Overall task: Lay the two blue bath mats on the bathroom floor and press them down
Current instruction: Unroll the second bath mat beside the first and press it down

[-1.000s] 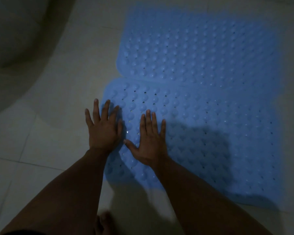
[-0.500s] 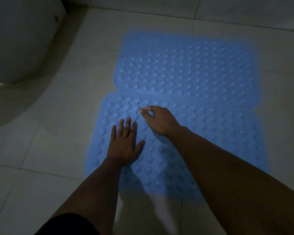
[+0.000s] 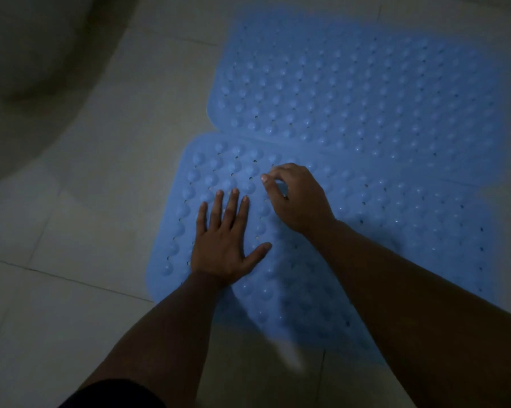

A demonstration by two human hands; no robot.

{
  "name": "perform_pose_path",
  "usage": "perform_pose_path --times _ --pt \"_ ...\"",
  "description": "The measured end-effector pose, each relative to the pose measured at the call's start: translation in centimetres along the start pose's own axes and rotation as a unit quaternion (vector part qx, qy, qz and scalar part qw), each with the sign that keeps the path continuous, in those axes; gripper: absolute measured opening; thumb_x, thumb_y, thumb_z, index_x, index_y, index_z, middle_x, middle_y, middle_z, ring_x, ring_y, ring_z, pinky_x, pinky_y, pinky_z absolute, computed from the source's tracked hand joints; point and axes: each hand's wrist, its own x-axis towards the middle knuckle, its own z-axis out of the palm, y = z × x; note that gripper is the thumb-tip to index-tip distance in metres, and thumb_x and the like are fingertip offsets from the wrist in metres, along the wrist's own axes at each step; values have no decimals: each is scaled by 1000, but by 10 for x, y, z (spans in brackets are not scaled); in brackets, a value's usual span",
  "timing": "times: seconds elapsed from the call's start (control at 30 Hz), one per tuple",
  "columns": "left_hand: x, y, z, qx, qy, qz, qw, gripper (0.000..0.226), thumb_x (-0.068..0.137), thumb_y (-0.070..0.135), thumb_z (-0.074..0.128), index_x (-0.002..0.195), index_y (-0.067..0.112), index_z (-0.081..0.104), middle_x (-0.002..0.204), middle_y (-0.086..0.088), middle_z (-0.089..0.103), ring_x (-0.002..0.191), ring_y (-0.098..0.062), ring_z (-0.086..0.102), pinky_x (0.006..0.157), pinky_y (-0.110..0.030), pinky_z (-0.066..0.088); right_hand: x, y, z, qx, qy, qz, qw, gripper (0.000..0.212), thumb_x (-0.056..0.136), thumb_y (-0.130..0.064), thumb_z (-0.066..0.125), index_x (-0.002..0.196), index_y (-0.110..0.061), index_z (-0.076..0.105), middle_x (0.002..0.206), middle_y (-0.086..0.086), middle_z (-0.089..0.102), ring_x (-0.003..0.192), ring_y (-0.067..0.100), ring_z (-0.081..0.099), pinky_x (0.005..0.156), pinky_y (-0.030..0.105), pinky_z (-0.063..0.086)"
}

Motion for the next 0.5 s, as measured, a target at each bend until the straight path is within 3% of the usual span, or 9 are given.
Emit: perform_pose_path --times 0.1,0.2,0.23,0.3,0.37,0.4,0.5 --pt "0 -2 0 -20 -26 -2 999 108 86 88 29 164 20 1 172 -5 -10 157 -28 -15 126 -58 0 -21 5 1 3 1 22 1000 40 97 -49 45 96 -19 71 102 0 70 102 23 63 91 38 51" --pt "-2 -2 -6 -46 -47 -10 998 97 91 79 29 164 22 2 172 -4 -10 158 -26 -15 127 -54 0 -23 3 -7 -12 -63 102 993 42 95 -46 42 91 -14 70 98 7 70 97 29 64 88 41 51" --pt "1 -3 -14 -56 -53 -8 997 88 95 73 28 164 22 8 172 -4 -3 159 -27 -8 127 -53 5 -16 1 -11 -18 -101 129 986 40 95 -41 43 92 -12 70 99 10 71 98 31 65 88 41 51" --pt "12 -9 -39 -97 -47 -9 994 72 95 57 30 155 20 38 164 -10 34 151 -32 33 118 -51 32 2 -10 -18 -32 -168 149 974 30 95 -28 49 93 -7 70 103 13 72 102 34 66 89 41 53" --pt "23 -27 -63 -126 -10 -11 992 62 89 49 31 132 18 63 130 -15 67 117 -37 65 93 -48 52 21 -32 -22 -52 -211 148 965 27 91 -22 50 92 -6 72 105 13 73 104 33 67 91 38 54" --pt "26 -41 -71 -122 16 -13 992 60 87 46 32 127 18 67 120 -15 71 109 -38 68 87 -48 55 28 -46 -20 -66 -223 140 962 27 90 -21 50 91 -6 72 106 14 73 105 33 66 91 35 54" --pt "22 -87 -78 -93 65 -63 992 57 86 39 35 126 15 68 119 -13 72 120 -37 63 87 -50 53 34 -93 8 -84 -216 90 968 29 85 -26 47 96 -11 70 110 15 70 108 37 65 91 37 52"
